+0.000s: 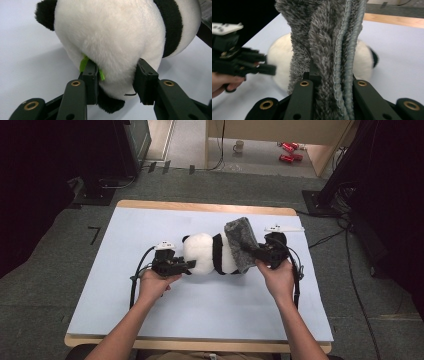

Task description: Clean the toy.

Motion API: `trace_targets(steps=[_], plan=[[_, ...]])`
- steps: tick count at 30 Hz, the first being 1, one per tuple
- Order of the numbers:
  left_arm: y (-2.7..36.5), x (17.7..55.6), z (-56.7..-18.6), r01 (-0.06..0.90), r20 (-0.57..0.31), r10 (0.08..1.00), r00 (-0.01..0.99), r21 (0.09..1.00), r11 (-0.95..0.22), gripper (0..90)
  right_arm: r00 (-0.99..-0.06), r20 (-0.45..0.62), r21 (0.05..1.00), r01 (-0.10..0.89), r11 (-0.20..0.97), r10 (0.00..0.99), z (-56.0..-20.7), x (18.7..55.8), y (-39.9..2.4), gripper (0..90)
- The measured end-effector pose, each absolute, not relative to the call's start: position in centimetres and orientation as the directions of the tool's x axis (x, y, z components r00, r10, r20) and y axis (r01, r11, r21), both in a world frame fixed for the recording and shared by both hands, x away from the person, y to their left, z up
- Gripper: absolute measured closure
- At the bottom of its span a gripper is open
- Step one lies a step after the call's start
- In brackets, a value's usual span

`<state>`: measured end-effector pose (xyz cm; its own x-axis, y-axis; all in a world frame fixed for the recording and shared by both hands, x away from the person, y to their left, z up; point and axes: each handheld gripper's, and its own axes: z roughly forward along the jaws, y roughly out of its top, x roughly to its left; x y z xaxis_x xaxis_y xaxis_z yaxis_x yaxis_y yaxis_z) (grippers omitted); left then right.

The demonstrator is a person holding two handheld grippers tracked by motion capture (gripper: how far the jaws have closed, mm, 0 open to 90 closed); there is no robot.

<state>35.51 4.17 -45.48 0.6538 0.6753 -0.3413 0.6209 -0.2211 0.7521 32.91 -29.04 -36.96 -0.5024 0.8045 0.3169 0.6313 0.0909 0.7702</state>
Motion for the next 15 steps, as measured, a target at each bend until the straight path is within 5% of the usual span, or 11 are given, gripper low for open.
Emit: trace_targets(steps=[10, 15], plan=[[4.6, 35.7, -45.3, 0.612, -0.358, 0.646, 0.674, 0.76, -0.218, 43.2, -0.504, 0.321, 0.728, 0.673, 0.131, 0.802, -39.6, 33.3, -28.0, 78.8], [4.5, 35.2, -45.5, 0.541, -0.286, 0.635, 0.718, 0.803, -0.251, 33.1, -0.496, 0.305, 0.74, 0.66, 0.125, 0.813, -39.8, 33.9, -28.3, 78.6]])
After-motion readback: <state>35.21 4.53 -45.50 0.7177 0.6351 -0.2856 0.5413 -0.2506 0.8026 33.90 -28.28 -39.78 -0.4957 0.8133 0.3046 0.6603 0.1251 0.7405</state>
